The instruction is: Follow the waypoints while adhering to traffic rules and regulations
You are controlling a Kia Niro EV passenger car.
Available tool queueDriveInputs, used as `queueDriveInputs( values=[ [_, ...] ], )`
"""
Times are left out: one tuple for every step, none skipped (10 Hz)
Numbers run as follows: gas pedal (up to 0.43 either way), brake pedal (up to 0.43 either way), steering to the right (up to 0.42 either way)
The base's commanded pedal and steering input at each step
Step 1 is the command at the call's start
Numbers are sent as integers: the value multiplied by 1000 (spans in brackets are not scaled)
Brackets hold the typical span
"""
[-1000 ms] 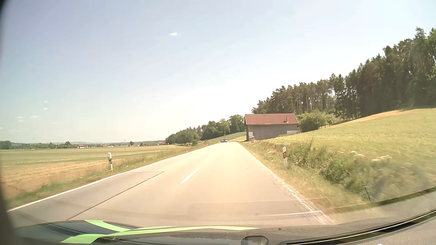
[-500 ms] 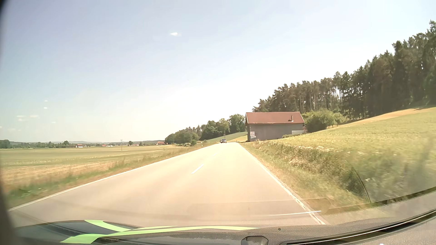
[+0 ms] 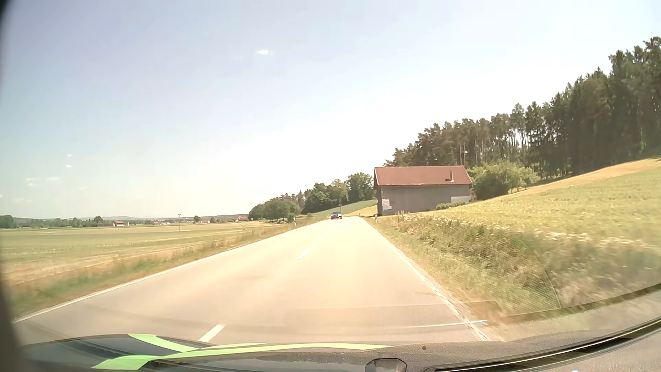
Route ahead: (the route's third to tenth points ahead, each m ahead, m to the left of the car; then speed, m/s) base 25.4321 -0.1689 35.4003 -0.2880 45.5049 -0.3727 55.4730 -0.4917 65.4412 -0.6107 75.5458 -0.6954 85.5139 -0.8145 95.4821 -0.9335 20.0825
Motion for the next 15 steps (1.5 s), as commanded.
queueDriveInputs(
  values=[
    [287,0,-3],
    [287,0,-2],
    [287,0,-3],
    [268,0,-3],
    [248,0,-3],
    [248,0,-3],
    [248,0,-3],
    [260,0,-3],
    [268,0,-2],
    [268,0,-3],
    [248,0,-3],
    [220,0,-2],
    [220,0,-3],
    [220,0,-4],
    [197,0,-5]
  ],
)
